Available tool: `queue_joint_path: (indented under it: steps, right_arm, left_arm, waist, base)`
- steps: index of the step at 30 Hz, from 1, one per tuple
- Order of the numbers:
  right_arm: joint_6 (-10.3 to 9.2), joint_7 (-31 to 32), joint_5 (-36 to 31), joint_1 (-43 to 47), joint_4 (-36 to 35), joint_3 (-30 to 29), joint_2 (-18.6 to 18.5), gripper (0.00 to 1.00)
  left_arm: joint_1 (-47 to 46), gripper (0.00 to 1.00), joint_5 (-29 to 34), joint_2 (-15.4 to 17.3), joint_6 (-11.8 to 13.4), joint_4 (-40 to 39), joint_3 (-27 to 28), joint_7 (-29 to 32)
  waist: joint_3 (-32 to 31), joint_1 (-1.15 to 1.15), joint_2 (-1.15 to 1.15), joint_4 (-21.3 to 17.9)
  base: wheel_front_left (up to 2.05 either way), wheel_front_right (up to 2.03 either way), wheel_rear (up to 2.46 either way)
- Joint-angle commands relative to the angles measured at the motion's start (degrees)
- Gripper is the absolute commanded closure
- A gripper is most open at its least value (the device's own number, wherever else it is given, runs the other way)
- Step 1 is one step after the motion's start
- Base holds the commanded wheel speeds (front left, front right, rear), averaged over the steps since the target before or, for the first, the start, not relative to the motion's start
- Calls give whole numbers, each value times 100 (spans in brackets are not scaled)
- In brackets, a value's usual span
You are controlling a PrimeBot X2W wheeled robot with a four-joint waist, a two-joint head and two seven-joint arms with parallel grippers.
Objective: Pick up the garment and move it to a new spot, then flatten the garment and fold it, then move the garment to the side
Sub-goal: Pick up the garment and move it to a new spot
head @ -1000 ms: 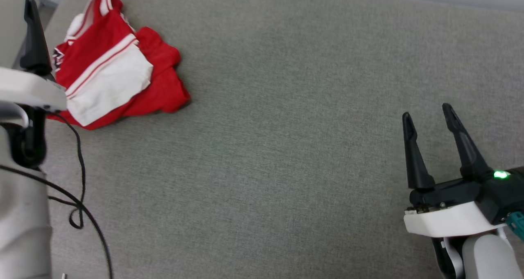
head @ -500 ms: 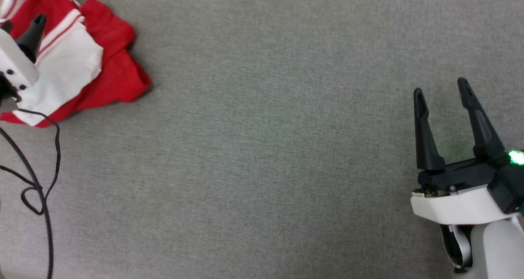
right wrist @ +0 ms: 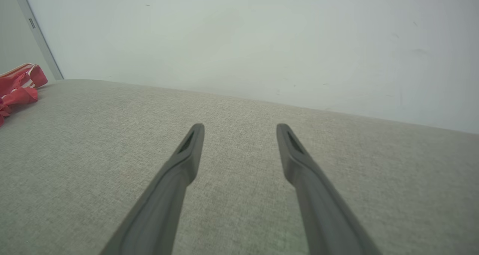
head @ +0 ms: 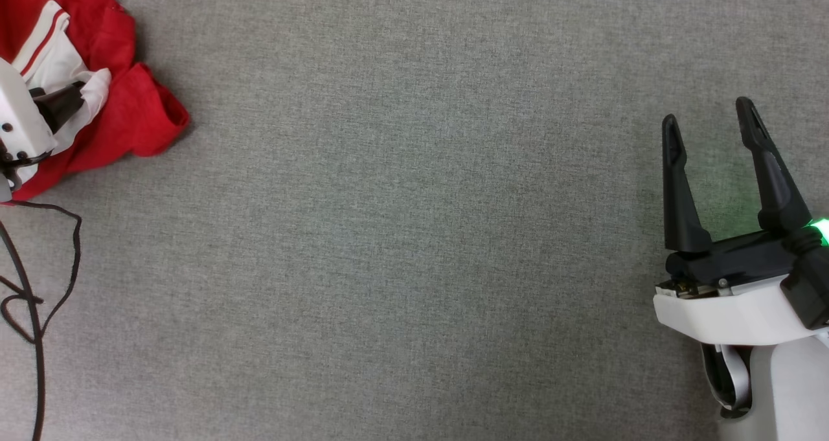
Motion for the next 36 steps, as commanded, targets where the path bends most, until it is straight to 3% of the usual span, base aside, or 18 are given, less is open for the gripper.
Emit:
queue_joint_path:
  steps: [1,2,3,4,12,20,27,36]
  right_arm:
    - [-4,-12,11,-90,-34,20,10,0]
    - [-4,-12,23,-102,-23,27,10,0]
    - [-4,-12,45,-117,-7,31,10,0]
    - [-4,-12,62,-129,13,35,10,0]
    - [-4,-12,176,55,111,15,10,0]
    - [-4,-12,377,282,212,-6,10,0]
    - [-4,-12,515,452,271,-15,11,0]
    - [-4,-12,717,501,287,-34,11,0]
  left_arm:
    - [236,0,-53,-167,1,234,-287,132]
    - [249,0,-85,-157,1,255,-365,134]
    - [246,55,-97,-119,1,282,-436,74]
    - [221,100,-77,-63,1,312,-489,-1]
    - [-289,100,-108,433,0,39,-889,-876]
    - [-630,100,-27,804,0,-513,-1690,-1617]
    - [-920,100,-90,858,0,-1096,-2391,-1836]
    - [-1459,100,-83,542,0,-2014,-3441,-2035]
  waist:
    - [23,0,0,-25]
    - [22,0,0,-36]
    - [12,0,0,-49]
    - [-10,0,0,-63]
    - [-539,0,0,-85]
    - [-1174,0,0,-75]
    - [-1541,0,0,-179]
    - [-1723,0,0,-558]
  base:
    - [0,0,0]
    - [0,0,0]
    - [0,0,0]
    - [0,0,0]
    - [0,0,0]
    - [0,0,0]
    - [0,0,0]
    - [0,0,0]
